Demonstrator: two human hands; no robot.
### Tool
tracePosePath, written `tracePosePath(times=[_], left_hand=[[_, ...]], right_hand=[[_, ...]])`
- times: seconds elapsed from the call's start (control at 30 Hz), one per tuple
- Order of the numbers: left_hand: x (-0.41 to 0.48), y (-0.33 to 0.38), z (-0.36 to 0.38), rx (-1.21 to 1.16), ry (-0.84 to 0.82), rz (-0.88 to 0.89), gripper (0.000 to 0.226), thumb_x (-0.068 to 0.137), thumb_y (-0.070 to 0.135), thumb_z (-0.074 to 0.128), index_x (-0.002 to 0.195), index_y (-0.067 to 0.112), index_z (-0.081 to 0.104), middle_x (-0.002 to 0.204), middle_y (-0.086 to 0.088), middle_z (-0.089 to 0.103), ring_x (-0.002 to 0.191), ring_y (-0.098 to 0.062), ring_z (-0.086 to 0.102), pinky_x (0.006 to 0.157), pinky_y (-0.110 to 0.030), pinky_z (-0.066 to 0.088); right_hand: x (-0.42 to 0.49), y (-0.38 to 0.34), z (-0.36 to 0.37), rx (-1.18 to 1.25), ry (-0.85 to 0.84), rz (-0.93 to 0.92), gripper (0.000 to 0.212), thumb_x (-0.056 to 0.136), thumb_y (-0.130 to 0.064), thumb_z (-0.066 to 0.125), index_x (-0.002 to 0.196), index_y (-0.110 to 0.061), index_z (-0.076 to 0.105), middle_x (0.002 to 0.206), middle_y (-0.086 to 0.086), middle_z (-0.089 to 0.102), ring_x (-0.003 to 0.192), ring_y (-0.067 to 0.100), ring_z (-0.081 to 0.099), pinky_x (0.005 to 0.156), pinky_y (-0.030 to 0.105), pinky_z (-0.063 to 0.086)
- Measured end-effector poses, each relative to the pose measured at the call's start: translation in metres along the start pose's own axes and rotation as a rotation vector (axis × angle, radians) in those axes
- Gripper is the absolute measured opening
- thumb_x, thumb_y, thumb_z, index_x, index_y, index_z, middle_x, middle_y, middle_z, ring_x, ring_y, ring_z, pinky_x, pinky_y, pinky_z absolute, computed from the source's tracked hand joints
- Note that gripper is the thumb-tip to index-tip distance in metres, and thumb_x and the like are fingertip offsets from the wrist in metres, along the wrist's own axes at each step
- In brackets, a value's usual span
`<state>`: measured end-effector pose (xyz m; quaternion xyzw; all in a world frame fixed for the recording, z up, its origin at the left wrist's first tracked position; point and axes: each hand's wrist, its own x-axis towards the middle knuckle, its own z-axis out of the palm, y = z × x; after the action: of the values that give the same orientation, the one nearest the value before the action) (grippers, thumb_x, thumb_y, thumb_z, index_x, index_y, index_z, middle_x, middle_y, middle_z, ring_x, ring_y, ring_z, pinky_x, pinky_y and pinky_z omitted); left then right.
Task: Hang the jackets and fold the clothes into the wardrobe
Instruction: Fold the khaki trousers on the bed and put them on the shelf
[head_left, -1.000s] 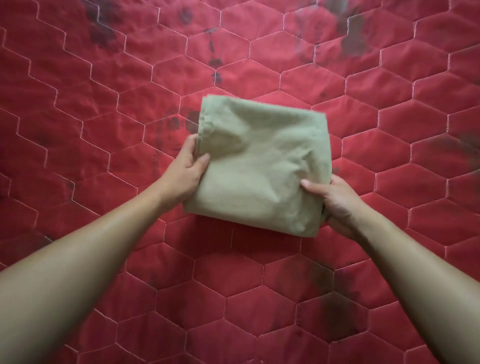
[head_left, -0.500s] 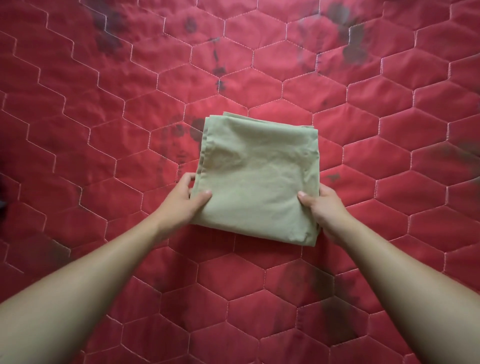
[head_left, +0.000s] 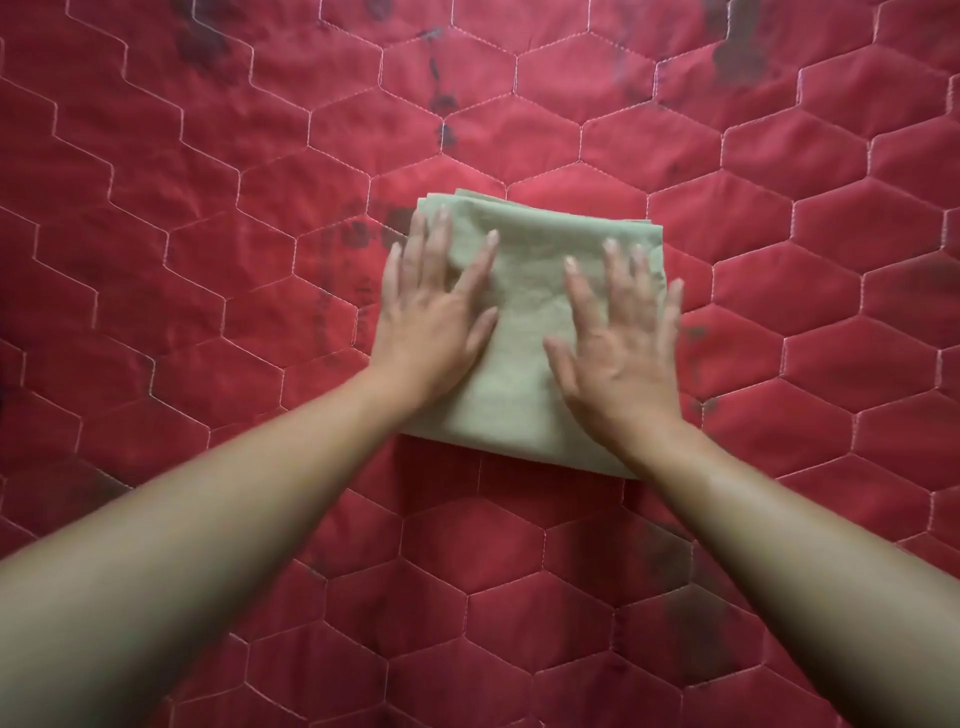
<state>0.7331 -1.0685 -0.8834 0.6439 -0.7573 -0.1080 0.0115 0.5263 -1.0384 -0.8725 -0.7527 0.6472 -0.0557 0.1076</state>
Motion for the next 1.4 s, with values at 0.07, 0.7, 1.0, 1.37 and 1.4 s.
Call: tracePosePath(times=[0.07, 0.7, 1.0, 1.37, 1.4], left_hand=[[0.023, -0.004, 0.015, 0.107, -0.037, 0.102, 0.071, 0.098, 0.059, 0.036, 0.16, 0.037, 0.011, 0.168, -0.018, -0.003, 0.154, -0.041, -0.006, 0.123, -0.058, 0.004], [-0.061, -0.022, 0.044, -0.05, -0.071, 0.064, 0.071, 0.094, 0.053, 0.04, 0.16, 0.034, 0.018, 0.169, -0.012, -0.001, 0.156, -0.033, -0.006, 0.124, -0.053, 0.01], [-0.009, -0.023, 0.012, 0.069, -0.06, 0.07, 0.071, 0.094, 0.059, 0.039, 0.158, 0.037, 0.019, 0.167, -0.015, 0.004, 0.155, -0.033, -0.001, 0.122, -0.061, 0.006], [0.052, -0.008, 0.001, 0.064, -0.229, 0.122, 0.068, 0.097, 0.061, 0.039, 0.155, 0.027, 0.026, 0.149, -0.016, 0.035, 0.138, -0.037, 0.03, 0.105, -0.055, 0.036], [0.039, -0.008, -0.002, 0.07, -0.247, 0.133, 0.069, 0.096, 0.062, 0.043, 0.153, 0.027, 0.028, 0.145, -0.016, 0.038, 0.134, -0.037, 0.033, 0.101, -0.054, 0.039]], right_hand=[[0.019, 0.007, 0.02, -0.106, -0.119, -0.053, 0.075, 0.097, -0.056, 0.042, 0.161, -0.027, 0.018, 0.17, 0.014, 0.005, 0.156, 0.038, 0.001, 0.12, 0.068, 0.004], [-0.044, 0.035, 0.051, -0.082, -0.246, 0.009, 0.076, 0.095, -0.071, 0.022, 0.16, -0.041, -0.005, 0.169, 0.003, -0.02, 0.155, 0.029, -0.018, 0.122, 0.065, 0.0], [-0.01, 0.034, 0.024, -0.037, -0.201, -0.023, 0.066, 0.097, -0.064, 0.031, 0.159, -0.041, 0.02, 0.171, 0.008, -0.002, 0.156, 0.033, -0.003, 0.121, 0.067, 0.006], [0.054, 0.042, 0.008, -0.071, -0.369, -0.017, 0.081, 0.095, -0.071, 0.036, 0.16, -0.042, -0.003, 0.164, 0.019, 0.015, 0.152, 0.038, 0.011, 0.12, 0.058, 0.02], [0.043, 0.039, 0.003, -0.092, -0.365, -0.048, 0.083, 0.093, -0.071, 0.041, 0.16, -0.04, 0.004, 0.159, 0.019, 0.025, 0.147, 0.039, 0.021, 0.115, 0.056, 0.029]])
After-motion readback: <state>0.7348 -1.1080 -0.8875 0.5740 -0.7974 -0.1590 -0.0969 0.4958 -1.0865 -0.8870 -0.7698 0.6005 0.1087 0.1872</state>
